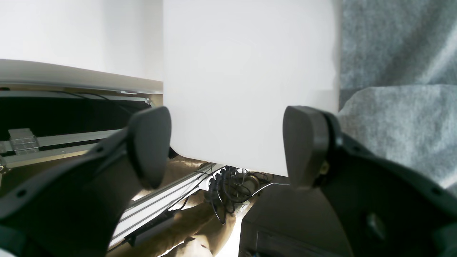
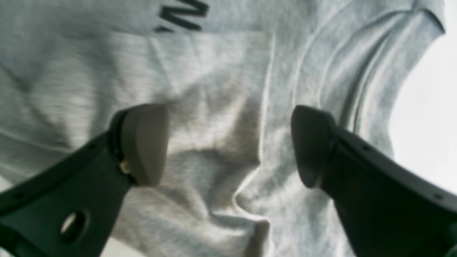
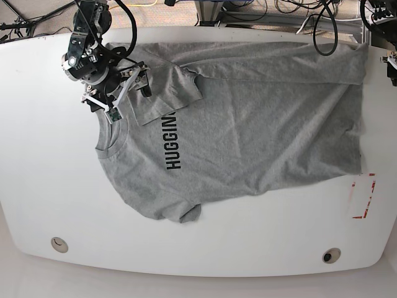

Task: Fold the T-shirt properly
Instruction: 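Move the right gripper to the shirt's shoulder seam near the collar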

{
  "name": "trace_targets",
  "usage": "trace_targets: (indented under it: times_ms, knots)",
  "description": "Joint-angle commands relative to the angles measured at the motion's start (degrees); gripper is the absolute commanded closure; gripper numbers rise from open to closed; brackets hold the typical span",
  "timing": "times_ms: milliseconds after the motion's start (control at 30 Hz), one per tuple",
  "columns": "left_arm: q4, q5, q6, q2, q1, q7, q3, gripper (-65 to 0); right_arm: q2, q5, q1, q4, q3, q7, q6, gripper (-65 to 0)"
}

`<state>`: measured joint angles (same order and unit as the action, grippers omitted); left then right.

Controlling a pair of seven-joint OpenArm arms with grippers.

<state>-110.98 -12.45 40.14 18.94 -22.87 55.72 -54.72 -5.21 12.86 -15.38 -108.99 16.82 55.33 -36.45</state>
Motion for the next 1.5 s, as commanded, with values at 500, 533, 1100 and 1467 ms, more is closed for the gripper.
trace_targets:
  times_ms: [500, 533, 1100, 1467]
  knots:
    - [-0.5, -0.2, -0.1, 1.1, -0.2, -0.8, -0.4, -44.4, -0.1, -1.4, -6.2, -1.6, 0.1, -4.6, -0.6, -28.9]
    - [-0.5, -0.2, -0.1, 1.1, -0.2, -0.8, -0.4, -44.4, -0.1, -1.4, -6.4, -1.4, 0.1, -4.8, -0.6, -29.2]
    - [-0.6, -0.2, -0.1, 1.0, -0.2, -0.8, 1.2, -44.4, -0.3, -1.4, -7.6, 1.9, 0.3, -7.1, -0.4, -30.1]
    - [-0.6, -0.1, -0.1, 1.0, -0.2, -0.8, 1.3, -44.4, -0.5, -1.6, -7.9, -1.7, 0.4, -6.8, -0.1, -42.0]
